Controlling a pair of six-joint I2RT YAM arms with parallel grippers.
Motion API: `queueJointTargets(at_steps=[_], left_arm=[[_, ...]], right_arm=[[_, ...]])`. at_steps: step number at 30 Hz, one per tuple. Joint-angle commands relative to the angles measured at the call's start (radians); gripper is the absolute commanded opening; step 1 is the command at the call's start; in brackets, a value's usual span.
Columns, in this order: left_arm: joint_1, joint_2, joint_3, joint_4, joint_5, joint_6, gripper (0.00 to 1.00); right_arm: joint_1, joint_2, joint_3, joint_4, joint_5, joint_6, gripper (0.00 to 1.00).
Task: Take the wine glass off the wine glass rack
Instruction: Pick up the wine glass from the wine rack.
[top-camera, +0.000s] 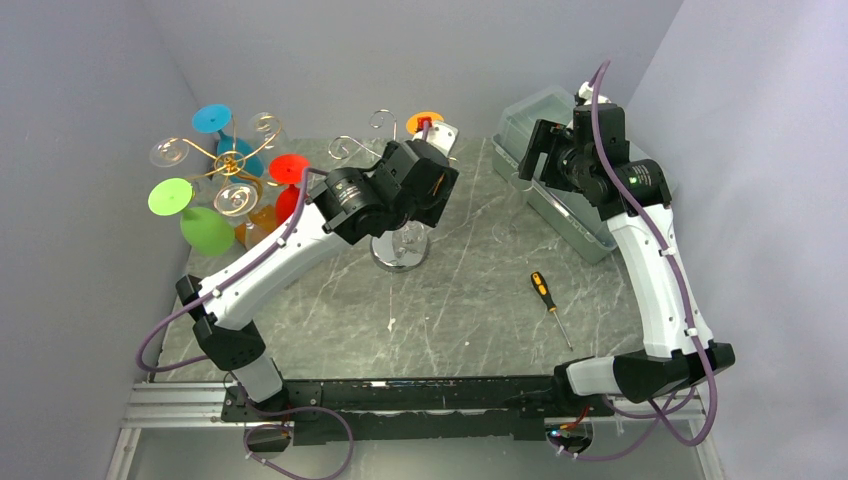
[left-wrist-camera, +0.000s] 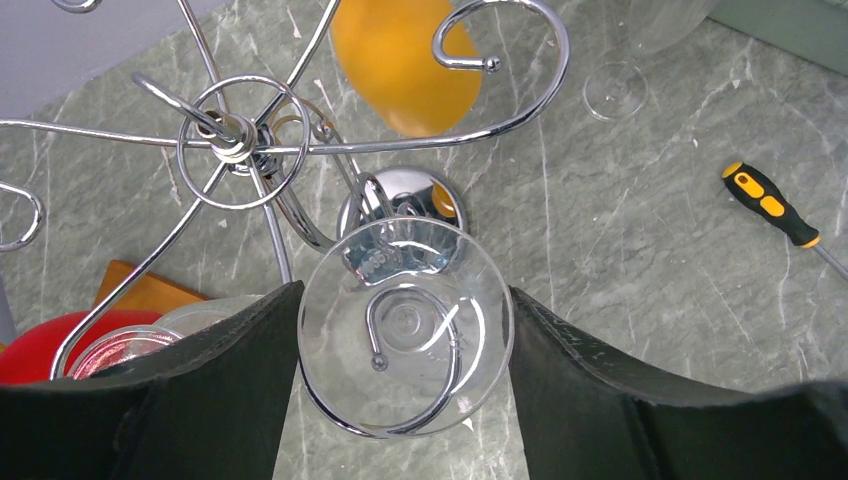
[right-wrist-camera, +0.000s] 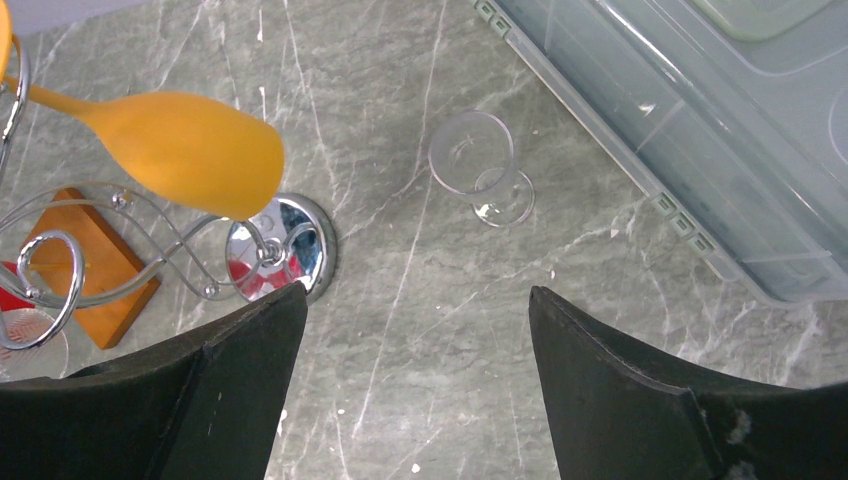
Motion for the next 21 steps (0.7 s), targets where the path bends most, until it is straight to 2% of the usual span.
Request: queueJointTargets(at_steps=[1,8,14,21], left_arm=[[0.003,0.001,0.044,0.012,0.007,-0.017,0.68],[0.002,-0.007,0.067,0.009,0.016,-0.01,0.51],[0.003,-0.041,0.051,0.036,0.049,0.015,0.45],[0.003,-0.062,0.055,0.024,0.043,0.017,0.42]], right_arm=[[0.003,-0.028,0.0,0.043,0.011,-0.001,0.84],[0.003,-0.026,-0.002,0.046,0.011,0.002,0.84],[0.003,-0.03,-0.008,0.052,0.014,0.004,0.83],[0.002,-0.028,-0.014,0.058,0.009,0.007,0.84]])
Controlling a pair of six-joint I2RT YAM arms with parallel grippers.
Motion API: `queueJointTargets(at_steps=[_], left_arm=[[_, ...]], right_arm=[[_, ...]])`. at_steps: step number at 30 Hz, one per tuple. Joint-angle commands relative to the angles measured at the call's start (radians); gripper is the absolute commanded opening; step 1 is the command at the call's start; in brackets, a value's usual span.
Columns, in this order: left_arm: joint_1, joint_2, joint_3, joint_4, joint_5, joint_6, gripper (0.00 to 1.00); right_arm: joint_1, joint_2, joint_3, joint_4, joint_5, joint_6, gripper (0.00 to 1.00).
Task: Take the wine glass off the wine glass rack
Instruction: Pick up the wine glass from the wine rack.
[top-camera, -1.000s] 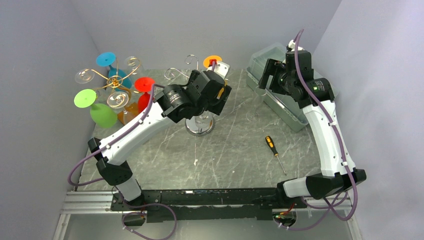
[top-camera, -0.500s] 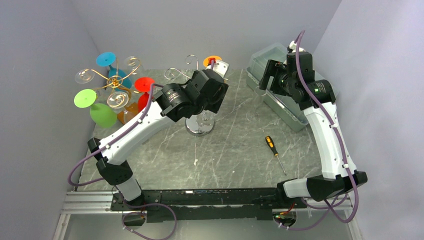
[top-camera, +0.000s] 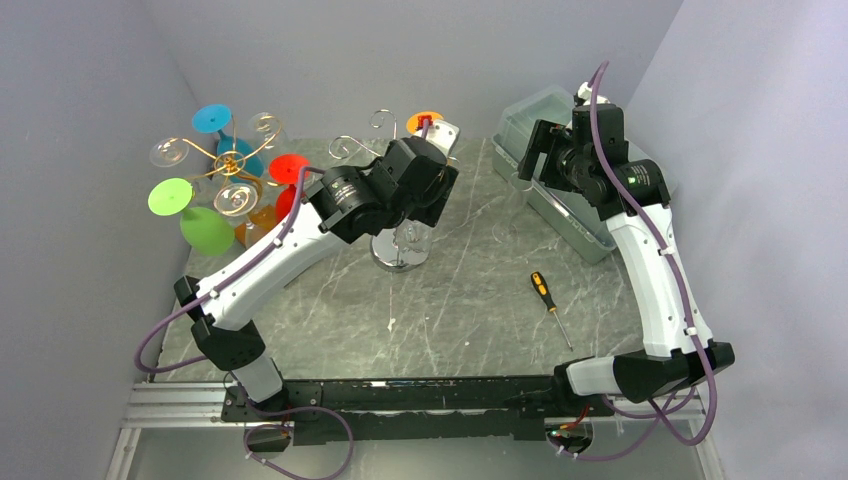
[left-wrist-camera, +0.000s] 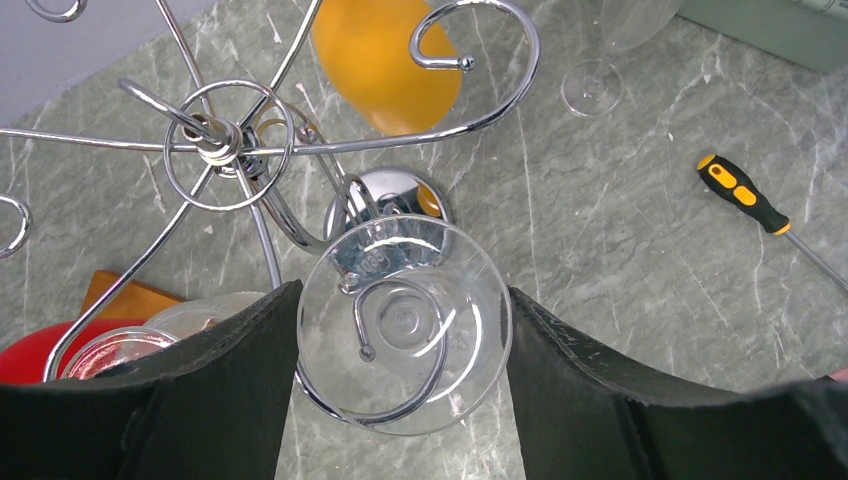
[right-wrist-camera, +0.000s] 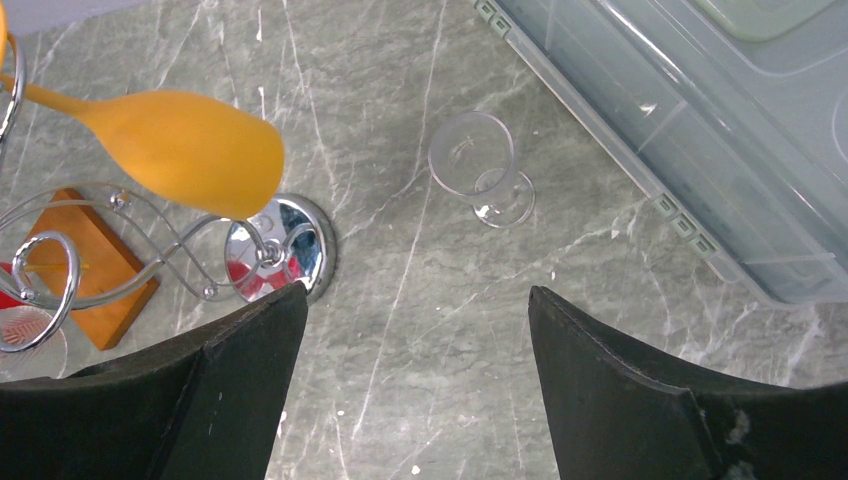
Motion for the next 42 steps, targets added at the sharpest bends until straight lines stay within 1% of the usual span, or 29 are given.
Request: queueJointTargets(at_steps=[1,15,24,29,33,39,42], left_arm=[[0.001,-0.063,0.031,0.028,-0.004,0.007,0.42],[0.001,-0.101,0.029,0.008,-0.029,0.009,0.39],[0.001,-0.12,0.014,0.01,-0.11,0.009,0.37],[0.001,-0.118,0.0,0.053,-0.152,0.023,0.37],[0.001,-0.115,-0.018,0.121,-0.193,0.041,0.36],[0.001,-0.07,0.017,0.159,-0.171,0.064,0.36],[0.001,-0.049,0.036,0.167,-0.153,0.069,0.36]], right_arm=[[0.003,-0.027,-0.005,0.051,0.008,0.008,0.84],[0.003,-0.028,-0.026,0.062,0.005,0.018,0.85],[0.003,-0.034,-0.035,0.064,0.008,0.024,0.85],[0.004,-0.045,-0.051,0.076,0.008,0.033,0.85],[0.004,-0.066,-0.085,0.1,0.002,0.044,0.86],[0.005,-0.096,-0.124,0.12,0.004,0.052,0.86],[0.005,-0.12,-0.161,0.149,-0.022,0.064,0.86]])
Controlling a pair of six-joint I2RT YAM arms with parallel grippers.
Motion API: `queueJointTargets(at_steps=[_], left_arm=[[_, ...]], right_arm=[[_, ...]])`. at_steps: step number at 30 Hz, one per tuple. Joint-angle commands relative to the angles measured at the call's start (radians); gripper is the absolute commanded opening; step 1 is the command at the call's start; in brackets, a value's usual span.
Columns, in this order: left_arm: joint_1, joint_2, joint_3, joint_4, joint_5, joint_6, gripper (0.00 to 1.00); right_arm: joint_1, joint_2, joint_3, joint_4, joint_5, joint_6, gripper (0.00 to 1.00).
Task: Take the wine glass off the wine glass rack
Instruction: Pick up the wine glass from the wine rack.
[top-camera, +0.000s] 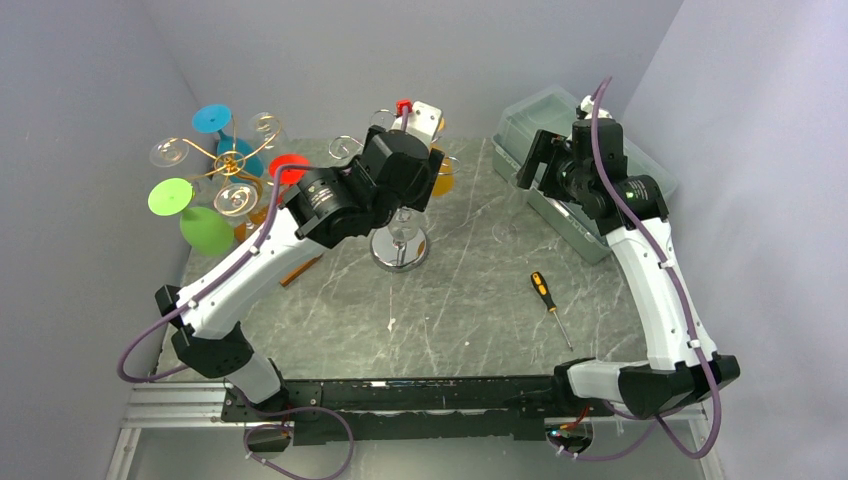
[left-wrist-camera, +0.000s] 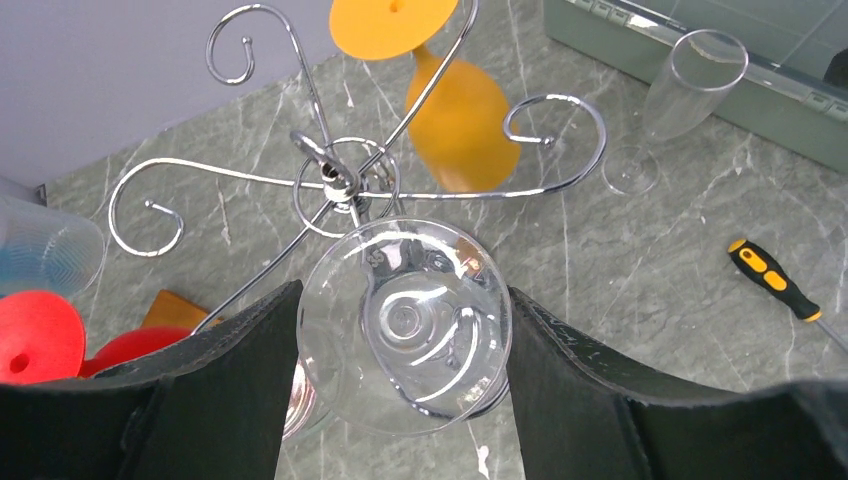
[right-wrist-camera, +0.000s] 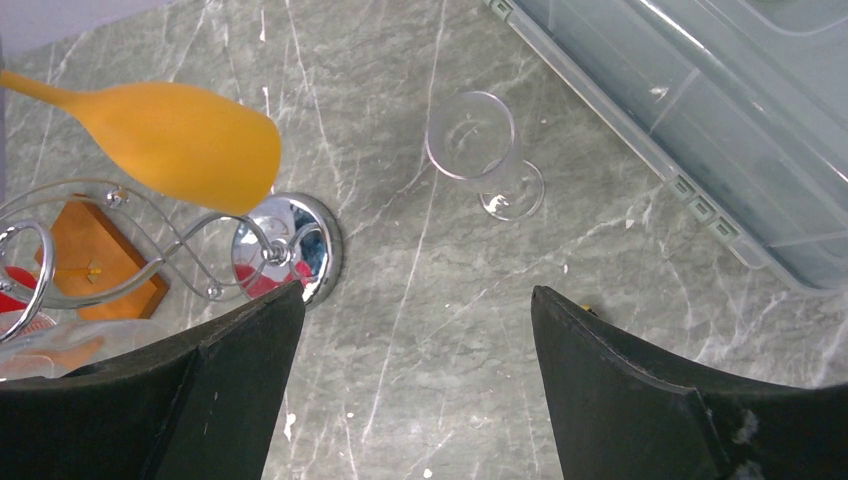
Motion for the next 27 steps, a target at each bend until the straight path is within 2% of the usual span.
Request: queueJointTargets(at_steps=[1,14,20,27], left_arm=[[0.001,0.031,0.066,0.084,-0.008,0.024,0.36],[0.001,0.12,0.168,0.076,0.082,0.009,0.36],[0.001,0.15,0.234,0.04,0.126,-0.039,0.36],[0.036,0.167,0.302,0.0,0.223,-0.132,0.34]], right_arm=[[0.006,-0.061,-0.048,0.096,-0.034,0.028,0.86],[0.013,-0.194,-0.287,0.304,-0.22,0.138,0.86],[0.014,-0.295,-0.49,0.523,-0.386,0.279,0.86],[0.015,-0.44,-0.708,0.803,-0.482,0.474,0.88]])
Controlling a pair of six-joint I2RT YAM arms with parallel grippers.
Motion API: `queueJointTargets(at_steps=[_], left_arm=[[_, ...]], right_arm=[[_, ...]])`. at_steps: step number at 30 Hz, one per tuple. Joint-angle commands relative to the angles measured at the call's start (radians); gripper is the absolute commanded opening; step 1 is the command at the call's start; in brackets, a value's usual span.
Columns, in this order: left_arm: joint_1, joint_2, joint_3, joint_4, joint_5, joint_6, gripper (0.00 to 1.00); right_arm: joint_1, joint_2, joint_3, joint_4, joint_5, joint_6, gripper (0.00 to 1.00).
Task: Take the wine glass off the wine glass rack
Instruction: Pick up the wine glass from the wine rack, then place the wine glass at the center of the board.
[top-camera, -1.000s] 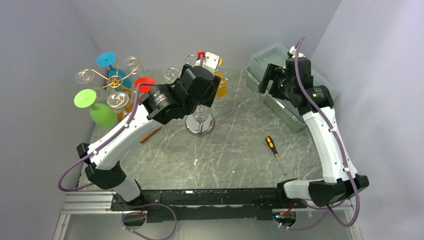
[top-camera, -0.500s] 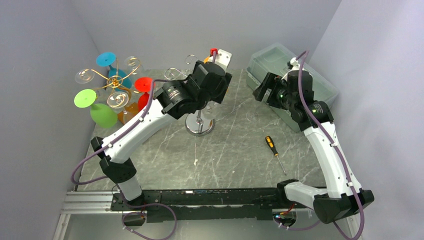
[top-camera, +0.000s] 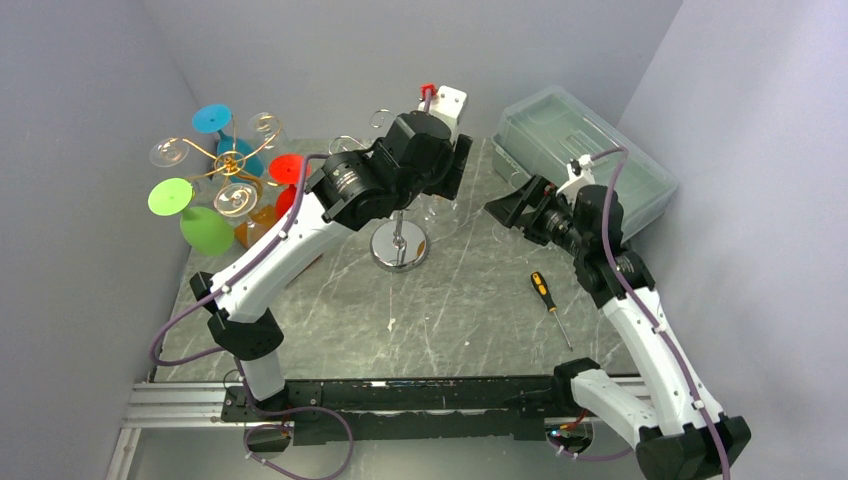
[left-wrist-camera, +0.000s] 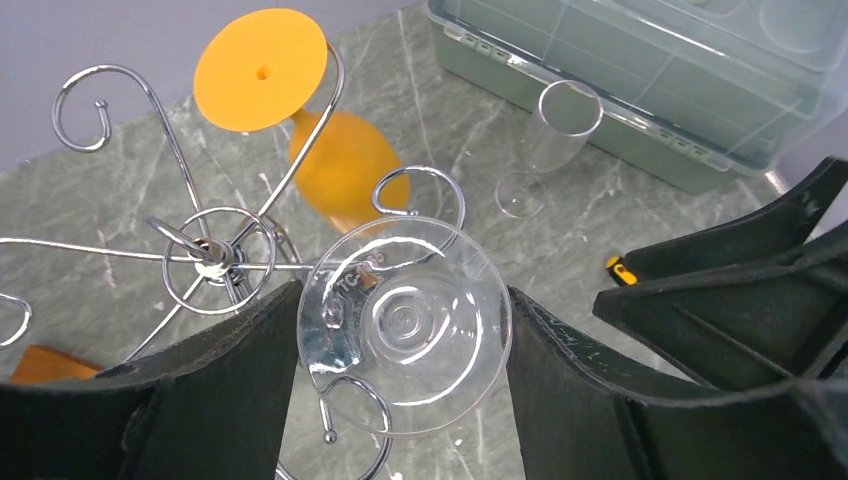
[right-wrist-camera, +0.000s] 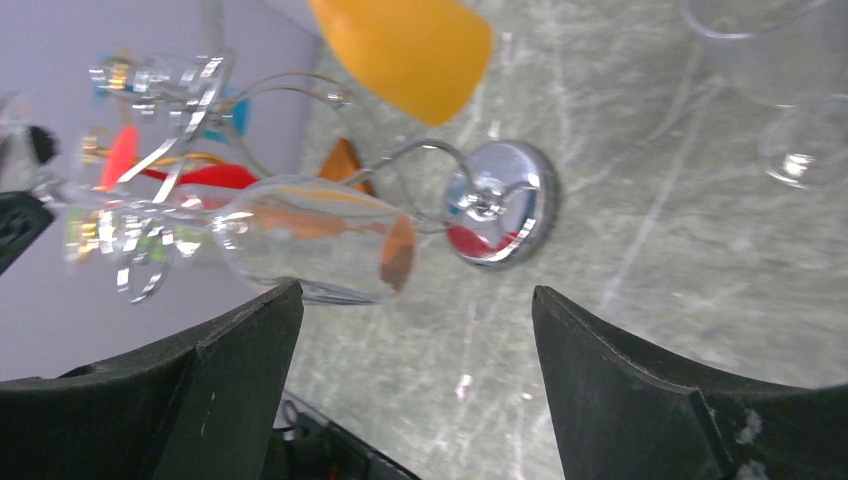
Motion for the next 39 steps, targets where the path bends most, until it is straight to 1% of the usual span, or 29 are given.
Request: queueJointTargets(at_steps=[1,8,17,24,33,36,39], left_arm=[[0.031,-0.006,0.064,0.008,0.089,-0.089,0.34],[0.053,-0.016,0.071,0.014,0.176,-0.148,0.33],[0.084,-0.047,0.054,0.027,0.261,-0.223,0.32],[0.113,-0.068,0.031,0.046,0.316,-0.275,0.32],[0.183,-0.14,-0.058,0.113,0.422,-0.371,0.3],[0.199,-0.155,-0.071,0.12,0.442,-0.395,0.29],[0.215,-0.172,-0.097,0.135,0.463,-0.425,0.29]], right_arm=[[0.003,-0.085,-0.107,0.289,-0.104,0.182,0.88],[0.005,-0.171,-0.31,0.545,-0.147,0.381,0.92],[0.045,-0.22,-0.482,0.766,-0.125,0.486,0.96],[0.115,-0.23,-0.503,0.831,-0.078,0.496,0.97],[0.125,-0.229,-0.52,0.943,-0.077,0.538,0.95],[0.126,-0.232,-0.519,0.978,-0.074,0.55,0.93],[0.126,-0.234,-0.506,1.005,-0.076,0.559,0.87]])
